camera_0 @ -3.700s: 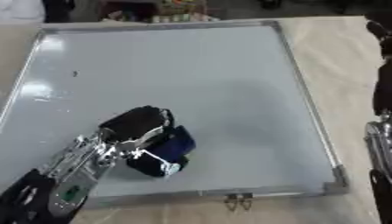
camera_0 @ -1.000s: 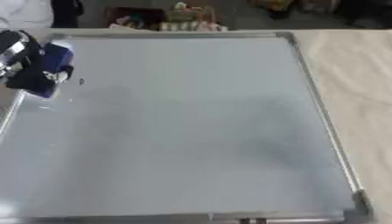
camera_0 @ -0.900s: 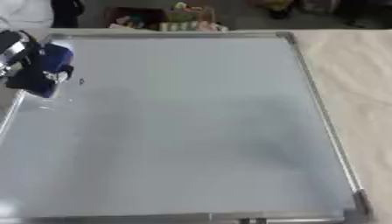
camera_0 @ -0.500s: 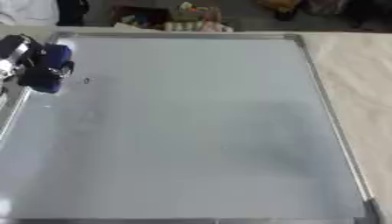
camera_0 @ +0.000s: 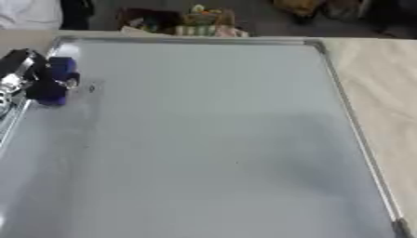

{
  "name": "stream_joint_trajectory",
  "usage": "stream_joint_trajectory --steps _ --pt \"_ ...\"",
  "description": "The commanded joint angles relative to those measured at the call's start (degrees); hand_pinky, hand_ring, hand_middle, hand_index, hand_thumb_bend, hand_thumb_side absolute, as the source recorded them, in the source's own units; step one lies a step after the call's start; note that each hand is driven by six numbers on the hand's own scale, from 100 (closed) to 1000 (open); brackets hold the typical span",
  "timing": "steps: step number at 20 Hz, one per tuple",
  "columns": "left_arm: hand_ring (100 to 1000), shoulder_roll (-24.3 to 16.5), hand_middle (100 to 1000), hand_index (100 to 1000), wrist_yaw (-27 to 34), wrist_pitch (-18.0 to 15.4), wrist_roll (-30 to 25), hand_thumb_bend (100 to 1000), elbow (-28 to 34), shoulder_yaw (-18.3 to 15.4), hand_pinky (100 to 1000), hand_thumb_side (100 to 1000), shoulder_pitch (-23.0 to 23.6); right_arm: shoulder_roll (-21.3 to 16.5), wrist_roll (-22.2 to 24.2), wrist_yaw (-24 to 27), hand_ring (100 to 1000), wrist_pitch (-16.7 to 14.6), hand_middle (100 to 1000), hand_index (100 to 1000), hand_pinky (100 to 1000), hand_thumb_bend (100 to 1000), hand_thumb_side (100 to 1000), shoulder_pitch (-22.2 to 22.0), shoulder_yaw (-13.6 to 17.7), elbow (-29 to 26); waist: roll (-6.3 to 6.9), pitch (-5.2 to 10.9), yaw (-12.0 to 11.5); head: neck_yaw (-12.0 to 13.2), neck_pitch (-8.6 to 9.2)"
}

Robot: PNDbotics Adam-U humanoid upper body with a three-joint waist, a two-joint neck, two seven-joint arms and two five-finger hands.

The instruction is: Wipe the whiteboard clean with a brush.

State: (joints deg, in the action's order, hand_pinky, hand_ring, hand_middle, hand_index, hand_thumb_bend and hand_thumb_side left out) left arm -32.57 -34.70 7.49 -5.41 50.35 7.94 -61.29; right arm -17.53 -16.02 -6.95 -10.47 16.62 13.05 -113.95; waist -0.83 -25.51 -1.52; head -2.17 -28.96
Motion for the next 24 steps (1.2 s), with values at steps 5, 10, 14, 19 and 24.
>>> stream_joint_trajectory --steps 5,10,14,19,24 --pt "483 -0.35 245 178 -1.5 -0.63 -1.09 215 -0.5 -1.11 527 406 -2.36 -1.19 0.03 0.1 835 -0.2 648 876 869 100 1000 0.36 0.47 -0.64 0.31 0.87 0.3 0.16 1.23" --pt "484 -0.02 245 178 -2.49 -0.83 -1.6 228 -0.49 -0.96 526 402 -2.81 -1.08 -0.03 0.12 834 -0.22 646 876 869 100 1000 0.41 0.52 -0.64 0.53 0.69 0.76 0.28 1.51" --pt "486 0.17 249 177 -5.17 -0.15 -1.8 262 -0.94 -0.7 519 377 -2.97 -1.07 -0.24 0.19 834 -0.28 642 874 869 100 1000 0.42 0.57 -0.64 0.7 0.55 0.93 0.49 1.59" --pt "513 0.5 291 201 -7.98 0.68 -3.51 337 -1.1 -0.72 542 399 -3.31 -1.02 -0.34 0.23 833 -0.22 640 873 869 100 1000 0.36 0.57 -0.64 0.91 0.5 0.85 0.55 1.27" --pt "591 0.68 400 261 -11.08 1.82 -5.24 396 -0.81 -0.56 594 430 -3.63 -0.99 -0.36 0.32 832 -0.23 638 873 869 100 1000 0.35 0.56 -0.64 1.06 0.48 0.89 0.68 1.2"
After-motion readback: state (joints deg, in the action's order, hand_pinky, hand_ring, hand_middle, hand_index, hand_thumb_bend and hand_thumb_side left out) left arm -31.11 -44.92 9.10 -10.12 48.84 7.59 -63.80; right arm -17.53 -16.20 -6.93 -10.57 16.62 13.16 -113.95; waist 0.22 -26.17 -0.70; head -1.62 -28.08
